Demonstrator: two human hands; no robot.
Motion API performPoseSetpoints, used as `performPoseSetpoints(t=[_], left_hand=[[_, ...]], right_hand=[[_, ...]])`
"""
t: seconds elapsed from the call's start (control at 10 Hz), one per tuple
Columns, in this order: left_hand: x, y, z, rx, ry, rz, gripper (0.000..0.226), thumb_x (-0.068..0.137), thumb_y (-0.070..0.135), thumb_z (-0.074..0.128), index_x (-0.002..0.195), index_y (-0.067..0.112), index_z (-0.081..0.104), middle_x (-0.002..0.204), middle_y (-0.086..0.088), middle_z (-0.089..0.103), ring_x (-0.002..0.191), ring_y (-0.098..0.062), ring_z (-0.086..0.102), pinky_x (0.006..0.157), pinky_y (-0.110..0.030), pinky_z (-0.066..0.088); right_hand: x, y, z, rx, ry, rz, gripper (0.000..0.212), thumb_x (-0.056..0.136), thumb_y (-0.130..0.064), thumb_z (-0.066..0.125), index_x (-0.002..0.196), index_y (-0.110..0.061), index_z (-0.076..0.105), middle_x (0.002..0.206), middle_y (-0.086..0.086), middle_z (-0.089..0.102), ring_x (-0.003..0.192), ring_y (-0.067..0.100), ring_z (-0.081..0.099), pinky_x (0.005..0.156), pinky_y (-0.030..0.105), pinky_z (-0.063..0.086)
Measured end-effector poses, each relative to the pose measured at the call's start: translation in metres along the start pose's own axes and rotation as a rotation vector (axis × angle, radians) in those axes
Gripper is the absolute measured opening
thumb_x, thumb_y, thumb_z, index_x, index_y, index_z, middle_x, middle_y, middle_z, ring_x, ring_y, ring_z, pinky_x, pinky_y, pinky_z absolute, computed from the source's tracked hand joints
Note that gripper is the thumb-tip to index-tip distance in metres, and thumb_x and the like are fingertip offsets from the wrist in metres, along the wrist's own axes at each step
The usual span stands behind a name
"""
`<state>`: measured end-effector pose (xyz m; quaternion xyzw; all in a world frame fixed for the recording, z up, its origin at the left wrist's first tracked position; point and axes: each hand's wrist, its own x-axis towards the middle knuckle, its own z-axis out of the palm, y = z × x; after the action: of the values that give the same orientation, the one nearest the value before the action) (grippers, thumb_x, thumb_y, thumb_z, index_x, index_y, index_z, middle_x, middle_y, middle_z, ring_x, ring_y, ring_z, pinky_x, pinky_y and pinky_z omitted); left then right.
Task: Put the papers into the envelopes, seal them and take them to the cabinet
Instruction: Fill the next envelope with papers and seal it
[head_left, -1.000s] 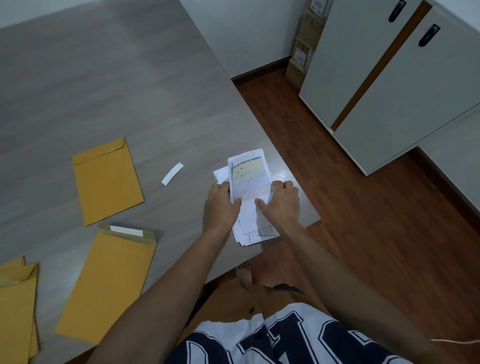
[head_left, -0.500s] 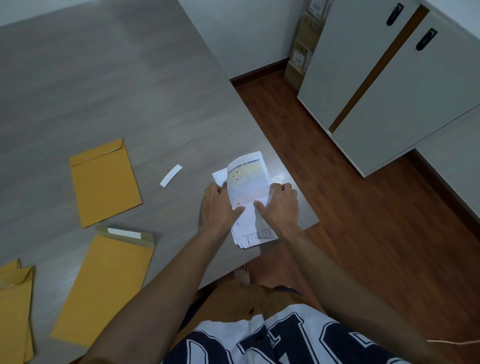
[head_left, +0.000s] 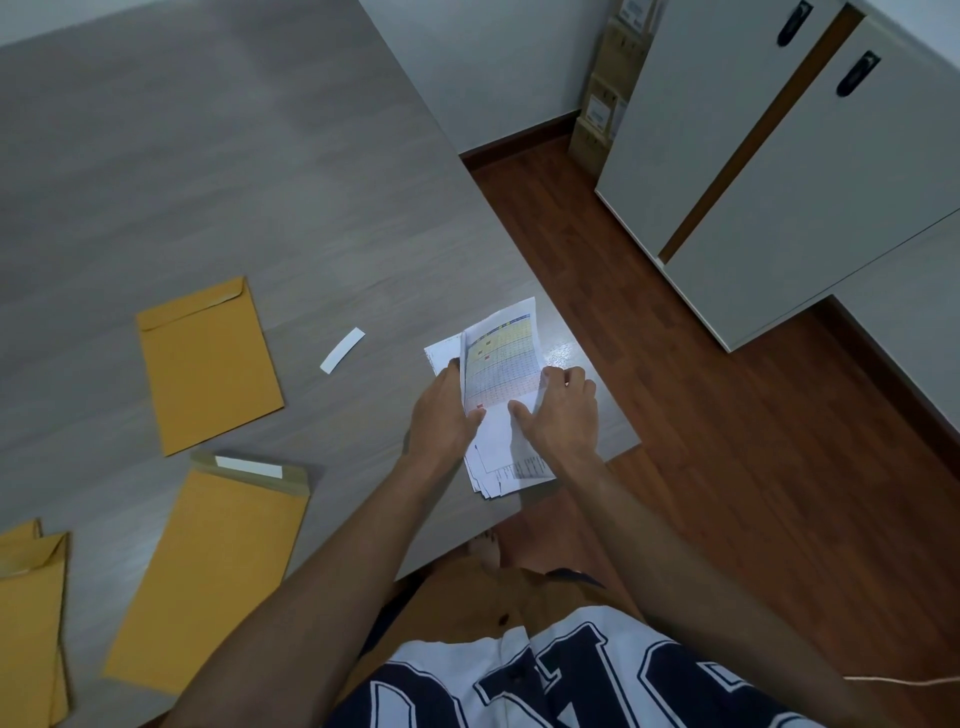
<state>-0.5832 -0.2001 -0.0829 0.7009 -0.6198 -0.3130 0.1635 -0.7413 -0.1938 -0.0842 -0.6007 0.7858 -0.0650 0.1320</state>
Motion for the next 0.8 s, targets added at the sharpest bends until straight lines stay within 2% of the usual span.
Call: performPoseSetpoints(t=[0.1, 0.2, 0.3, 0.4, 0.5, 0.6, 0.8], left_hand=[[0.002, -0.003, 0.002, 0.028, -0.016, 0.045, 0.071, 0.078, 0.035, 0.08, 0.136, 0.027, 0.04, 0.128, 0.001, 0.055, 0.114, -0.021, 0.058, 0.084, -0.032, 0.056], [0.007, -0.009, 0.0, 0.182, -0.063, 0.005, 0.092, 0.075, 0.048, 0.079, 0.148, 0.026, 0.027, 0.151, -0.003, 0.042, 0.136, -0.028, 0.042, 0.106, -0.049, 0.045], [0.008, -0.014, 0.0, 0.234, -0.096, 0.024, 0.1, 0.079, 0.052, 0.075, 0.154, 0.022, 0.016, 0.163, -0.003, 0.022, 0.149, -0.028, 0.02, 0.117, -0.051, 0.025], [0.007, -0.008, -0.001, 0.211, -0.071, 0.018, 0.092, 0.077, 0.047, 0.079, 0.149, 0.022, 0.028, 0.154, -0.005, 0.038, 0.143, -0.028, 0.035, 0.114, -0.048, 0.033], [0.005, -0.001, -0.005, 0.126, -0.034, 0.017, 0.076, 0.075, 0.037, 0.084, 0.136, 0.024, 0.042, 0.129, -0.002, 0.057, 0.116, -0.023, 0.057, 0.094, -0.038, 0.052], [0.003, 0.002, -0.009, 0.121, -0.076, 0.03, 0.071, 0.078, 0.03, 0.082, 0.136, 0.023, 0.041, 0.129, -0.001, 0.058, 0.112, -0.022, 0.061, 0.089, -0.037, 0.055], [-0.001, 0.005, -0.007, 0.16, -0.1, 0.019, 0.08, 0.084, 0.023, 0.077, 0.148, 0.025, 0.029, 0.137, -0.002, 0.056, 0.111, -0.027, 0.064, 0.091, -0.044, 0.057]], right_hand=[[0.0, 0.0, 0.0, -0.006, 0.01, -0.006, 0.065, 0.08, -0.064, 0.062, 0.126, -0.02, 0.049, 0.126, 0.003, 0.052, 0.109, 0.017, 0.047, 0.094, 0.029, 0.043], [0.0, 0.001, 0.0, 0.001, 0.021, -0.021, 0.064, 0.081, -0.062, 0.063, 0.126, -0.019, 0.049, 0.125, 0.004, 0.053, 0.109, 0.017, 0.048, 0.092, 0.029, 0.043], [-0.001, 0.001, 0.0, -0.005, 0.022, -0.026, 0.064, 0.081, -0.062, 0.063, 0.126, -0.019, 0.049, 0.125, 0.004, 0.053, 0.109, 0.017, 0.048, 0.092, 0.028, 0.043], [0.0, 0.0, 0.002, 0.005, 0.03, -0.02, 0.063, 0.081, -0.062, 0.063, 0.126, -0.019, 0.05, 0.125, 0.004, 0.053, 0.108, 0.017, 0.048, 0.092, 0.028, 0.043], [-0.001, 0.0, 0.003, 0.012, 0.035, -0.014, 0.063, 0.08, -0.062, 0.063, 0.124, -0.019, 0.05, 0.123, 0.004, 0.053, 0.107, 0.017, 0.048, 0.092, 0.028, 0.043], [-0.001, 0.0, 0.004, 0.017, 0.04, -0.011, 0.062, 0.079, -0.062, 0.064, 0.123, -0.02, 0.051, 0.122, 0.003, 0.054, 0.107, 0.017, 0.048, 0.091, 0.028, 0.043], [-0.002, 0.0, 0.004, 0.015, 0.044, -0.004, 0.062, 0.08, -0.061, 0.064, 0.123, -0.019, 0.051, 0.121, 0.003, 0.054, 0.106, 0.017, 0.048, 0.091, 0.028, 0.043]])
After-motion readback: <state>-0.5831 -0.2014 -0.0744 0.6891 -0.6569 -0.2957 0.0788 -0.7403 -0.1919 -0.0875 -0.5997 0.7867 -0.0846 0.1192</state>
